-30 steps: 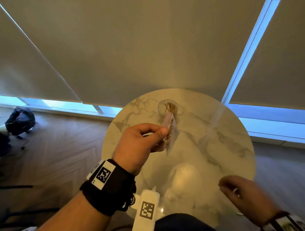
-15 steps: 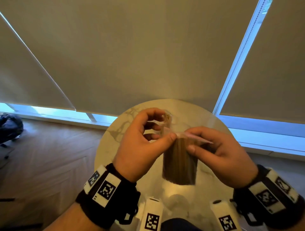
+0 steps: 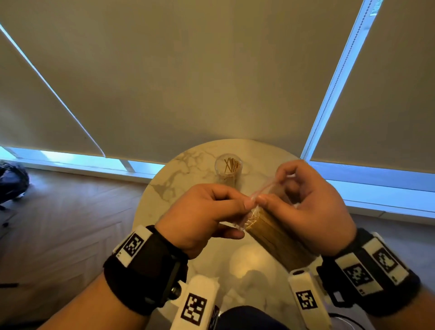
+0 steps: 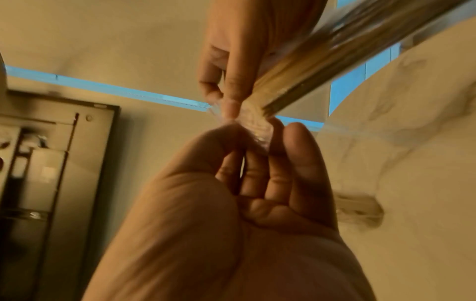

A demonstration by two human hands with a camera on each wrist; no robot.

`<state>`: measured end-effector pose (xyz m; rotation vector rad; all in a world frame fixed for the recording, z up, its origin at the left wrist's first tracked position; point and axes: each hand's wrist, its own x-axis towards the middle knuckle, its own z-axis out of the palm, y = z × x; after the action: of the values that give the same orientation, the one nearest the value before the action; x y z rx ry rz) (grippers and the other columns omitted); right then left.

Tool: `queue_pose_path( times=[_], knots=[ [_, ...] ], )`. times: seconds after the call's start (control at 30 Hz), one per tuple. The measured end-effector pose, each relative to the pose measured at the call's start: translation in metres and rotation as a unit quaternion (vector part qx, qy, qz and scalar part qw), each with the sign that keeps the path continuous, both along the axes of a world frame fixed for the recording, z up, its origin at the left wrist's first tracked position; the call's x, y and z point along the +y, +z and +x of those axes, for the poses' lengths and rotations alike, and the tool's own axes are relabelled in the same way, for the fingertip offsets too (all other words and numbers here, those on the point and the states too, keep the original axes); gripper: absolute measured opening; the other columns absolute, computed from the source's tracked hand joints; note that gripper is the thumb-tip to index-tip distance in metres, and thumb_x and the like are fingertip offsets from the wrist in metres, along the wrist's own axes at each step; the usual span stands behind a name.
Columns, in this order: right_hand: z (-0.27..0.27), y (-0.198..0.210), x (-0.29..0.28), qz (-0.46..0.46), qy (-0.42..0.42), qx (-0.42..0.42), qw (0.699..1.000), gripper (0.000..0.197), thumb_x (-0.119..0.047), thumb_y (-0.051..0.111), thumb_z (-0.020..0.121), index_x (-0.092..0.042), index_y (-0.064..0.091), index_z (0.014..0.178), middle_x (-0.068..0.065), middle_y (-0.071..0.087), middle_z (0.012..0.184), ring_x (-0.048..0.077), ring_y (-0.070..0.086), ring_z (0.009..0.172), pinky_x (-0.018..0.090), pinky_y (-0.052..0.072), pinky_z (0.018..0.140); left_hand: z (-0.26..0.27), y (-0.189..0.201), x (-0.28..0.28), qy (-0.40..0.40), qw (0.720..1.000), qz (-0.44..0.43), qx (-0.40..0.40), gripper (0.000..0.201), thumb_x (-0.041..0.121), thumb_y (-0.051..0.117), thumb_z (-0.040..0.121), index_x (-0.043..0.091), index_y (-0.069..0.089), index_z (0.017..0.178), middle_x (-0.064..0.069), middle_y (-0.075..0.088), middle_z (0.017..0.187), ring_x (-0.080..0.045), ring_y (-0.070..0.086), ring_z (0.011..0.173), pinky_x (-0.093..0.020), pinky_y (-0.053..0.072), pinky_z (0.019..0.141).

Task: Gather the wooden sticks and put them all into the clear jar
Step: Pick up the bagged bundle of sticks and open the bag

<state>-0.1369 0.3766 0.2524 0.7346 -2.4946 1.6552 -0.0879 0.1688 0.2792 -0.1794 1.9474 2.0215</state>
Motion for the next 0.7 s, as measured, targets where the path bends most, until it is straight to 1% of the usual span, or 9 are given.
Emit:
queue_pose_path(
  times=[0.07, 0.13, 0.17, 0.23, 0.33, 0.4, 0.47, 0.63, 0.7],
  knots=[
    [-0.002, 0.001, 0.0, 0.027, -0.048, 0.091, 0.994, 0.034, -0.041, 0.084, 0.08, -0.025, 0.054, 0.086, -0.005, 0.061, 0.08, 0.019, 0.059, 0.077, 0.038, 0.051, 0.069, 0.0, -0.004, 0.002, 0.028, 0.999, 0.014, -0.006, 0.008, 0.016, 0.075, 0.087, 0.011, 0.078, 0.082, -0.014, 0.073, 0.085, -0.021, 0.068, 0.077, -0.029, 0.057, 0.064],
    [-0.003, 0.002, 0.0, 0.064, -0.042, 0.156, 0.985, 0.034, -0.046, 0.077, 0.084, -0.021, 0.057, 0.074, -0.006, 0.056, 0.077, 0.014, 0.054, 0.075, 0.031, 0.045, 0.067, 0.002, -0.007, 0.007, 0.063, 0.998, 0.009, 0.018, 0.011, 0.01, 0.074, 0.088, 0.01, 0.077, 0.078, -0.013, 0.072, 0.079, -0.02, 0.067, 0.073, -0.029, 0.056, 0.063],
    [-0.002, 0.004, -0.001, 0.064, -0.019, 0.132, 0.989, 0.035, -0.051, 0.071, 0.087, -0.023, 0.06, 0.07, -0.006, 0.057, 0.073, 0.015, 0.055, 0.072, 0.029, 0.045, 0.064, 0.002, -0.008, 0.009, 0.075, 0.996, 0.004, 0.037, 0.011, 0.008, 0.074, 0.088, 0.009, 0.077, 0.078, -0.013, 0.072, 0.077, -0.022, 0.067, 0.071, -0.03, 0.057, 0.063],
    [0.001, 0.01, -0.006, 0.034, 0.044, -0.009, 0.998, 0.04, -0.061, 0.065, 0.087, -0.024, 0.068, 0.071, -0.001, 0.063, 0.066, 0.013, 0.059, 0.063, 0.03, 0.05, 0.06, 0.004, -0.009, 0.014, 0.078, 0.993, -0.024, 0.083, 0.006, 0.007, 0.075, 0.087, 0.005, 0.076, 0.081, -0.016, 0.075, 0.079, -0.027, 0.07, 0.071, -0.033, 0.059, 0.066],
    [0.002, 0.013, -0.011, -0.05, 0.08, -0.189, 0.977, 0.045, -0.052, 0.07, 0.08, -0.008, 0.071, 0.08, 0.01, 0.069, 0.067, 0.015, 0.065, 0.059, 0.034, 0.058, 0.061, 0.004, -0.009, 0.018, 0.063, 0.987, -0.067, 0.133, 0.003, 0.007, 0.077, 0.086, 0.004, 0.077, 0.086, -0.016, 0.076, 0.078, -0.03, 0.073, 0.073, -0.037, 0.061, 0.07],
    [0.0, 0.013, -0.01, -0.102, 0.082, -0.237, 0.963, 0.041, -0.038, 0.07, 0.079, 0.002, 0.071, 0.086, 0.015, 0.07, 0.073, 0.02, 0.066, 0.063, 0.036, 0.062, 0.063, 0.002, -0.009, 0.017, 0.064, 0.986, -0.077, 0.134, 0.005, 0.008, 0.078, 0.086, 0.003, 0.077, 0.086, -0.015, 0.076, 0.077, -0.028, 0.072, 0.071, -0.039, 0.061, 0.071],
    [-0.002, 0.011, -0.008, -0.144, 0.084, -0.272, 0.948, 0.033, -0.029, 0.07, 0.08, 0.003, 0.073, 0.087, 0.018, 0.069, 0.076, 0.022, 0.065, 0.064, 0.033, 0.062, 0.062, 0.001, -0.008, 0.015, 0.06, 0.988, -0.074, 0.118, 0.006, 0.011, 0.078, 0.085, 0.005, 0.077, 0.086, -0.016, 0.076, 0.077, -0.028, 0.072, 0.072, -0.04, 0.062, 0.072],
    [-0.006, 0.009, -0.004, -0.186, 0.117, -0.338, 0.915, 0.022, -0.021, 0.067, 0.082, 0.0, 0.072, 0.082, 0.014, 0.067, 0.071, 0.022, 0.065, 0.062, 0.032, 0.061, 0.062, 0.001, -0.006, 0.018, 0.067, 0.997, -0.001, 0.045, 0.007, 0.014, 0.074, 0.086, 0.008, 0.073, 0.083, -0.014, 0.073, 0.078, -0.022, 0.068, 0.07, -0.033, 0.058, 0.066],
    [-0.006, 0.007, -0.004, -0.196, 0.124, -0.344, 0.91, 0.028, -0.021, 0.066, 0.085, 0.007, 0.066, 0.086, 0.016, 0.067, 0.073, 0.023, 0.066, 0.063, 0.032, 0.06, 0.061, 0.001, -0.006, 0.02, 0.07, 0.997, 0.021, 0.031, 0.008, 0.011, 0.071, 0.088, 0.006, 0.069, 0.083, -0.014, 0.071, 0.076, -0.019, 0.066, 0.066, -0.03, 0.056, 0.062]
  ],
)
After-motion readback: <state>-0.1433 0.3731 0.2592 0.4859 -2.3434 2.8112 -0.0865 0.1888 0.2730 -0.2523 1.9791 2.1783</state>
